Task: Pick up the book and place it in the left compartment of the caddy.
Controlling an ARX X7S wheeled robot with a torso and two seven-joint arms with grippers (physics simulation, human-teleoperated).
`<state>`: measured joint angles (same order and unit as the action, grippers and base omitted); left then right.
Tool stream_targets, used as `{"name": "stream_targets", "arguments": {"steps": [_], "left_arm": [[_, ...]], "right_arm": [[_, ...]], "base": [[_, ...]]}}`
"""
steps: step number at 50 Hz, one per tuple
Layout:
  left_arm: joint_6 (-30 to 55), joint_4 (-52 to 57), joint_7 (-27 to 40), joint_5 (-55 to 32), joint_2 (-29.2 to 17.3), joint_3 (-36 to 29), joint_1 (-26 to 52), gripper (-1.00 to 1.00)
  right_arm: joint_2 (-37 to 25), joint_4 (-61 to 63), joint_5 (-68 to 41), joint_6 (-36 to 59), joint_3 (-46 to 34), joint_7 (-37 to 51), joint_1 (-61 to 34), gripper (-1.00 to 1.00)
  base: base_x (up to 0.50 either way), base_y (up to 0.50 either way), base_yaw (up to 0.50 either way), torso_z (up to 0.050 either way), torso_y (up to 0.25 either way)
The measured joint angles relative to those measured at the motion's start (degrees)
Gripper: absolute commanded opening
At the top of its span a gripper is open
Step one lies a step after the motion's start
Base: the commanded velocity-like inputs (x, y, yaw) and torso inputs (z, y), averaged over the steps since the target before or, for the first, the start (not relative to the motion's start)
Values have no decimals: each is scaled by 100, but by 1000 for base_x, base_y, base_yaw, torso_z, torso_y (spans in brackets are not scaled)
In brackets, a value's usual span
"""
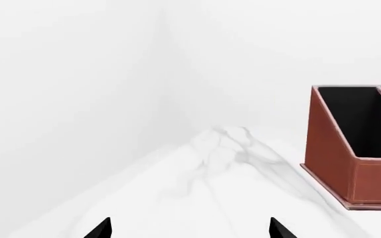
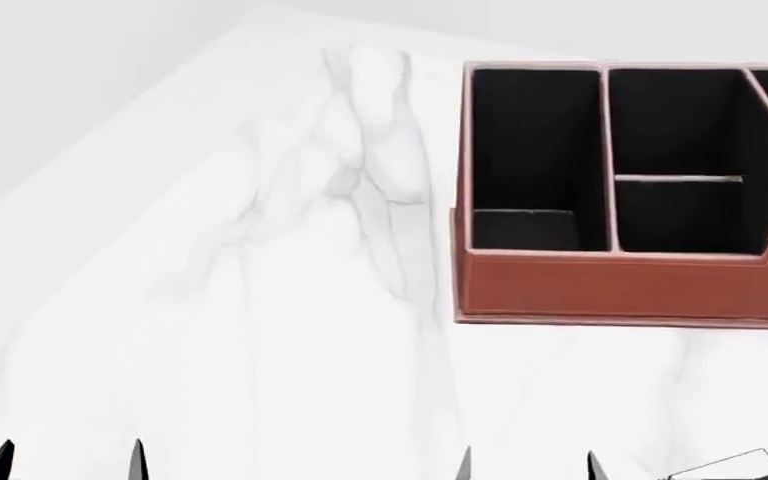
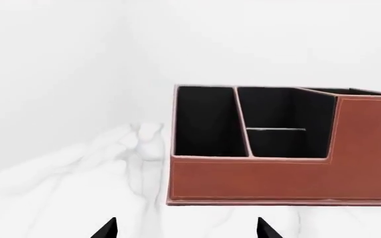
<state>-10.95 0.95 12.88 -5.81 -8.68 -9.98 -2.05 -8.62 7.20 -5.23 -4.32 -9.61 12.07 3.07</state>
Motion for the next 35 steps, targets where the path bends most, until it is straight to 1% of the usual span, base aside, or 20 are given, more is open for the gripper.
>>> {"name": "stream_targets", "arguments": {"steps": [14, 31, 33, 35], "left_arm": [[23, 42, 58, -44, -46, -57, 10, 100], [36, 68, 120, -93, -98, -115, 23, 100], [35, 65, 123, -94, -103, -129, 21, 100], [34, 65, 126, -96, -109, -143, 16, 100]], "right_arm": [[-50, 19, -80, -78, -9, 73, 9, 100], [-72, 13, -100, -41, -27, 242, -6, 100], [89, 131, 108, 93, 147, 487, 34, 100], [220, 259, 326, 226, 299, 1002, 72, 100]], "base": [[468, 176, 0, 0, 1], [0, 0, 0, 0, 0], [0, 0, 0, 0, 0], [0, 0, 0, 0, 0]]}}
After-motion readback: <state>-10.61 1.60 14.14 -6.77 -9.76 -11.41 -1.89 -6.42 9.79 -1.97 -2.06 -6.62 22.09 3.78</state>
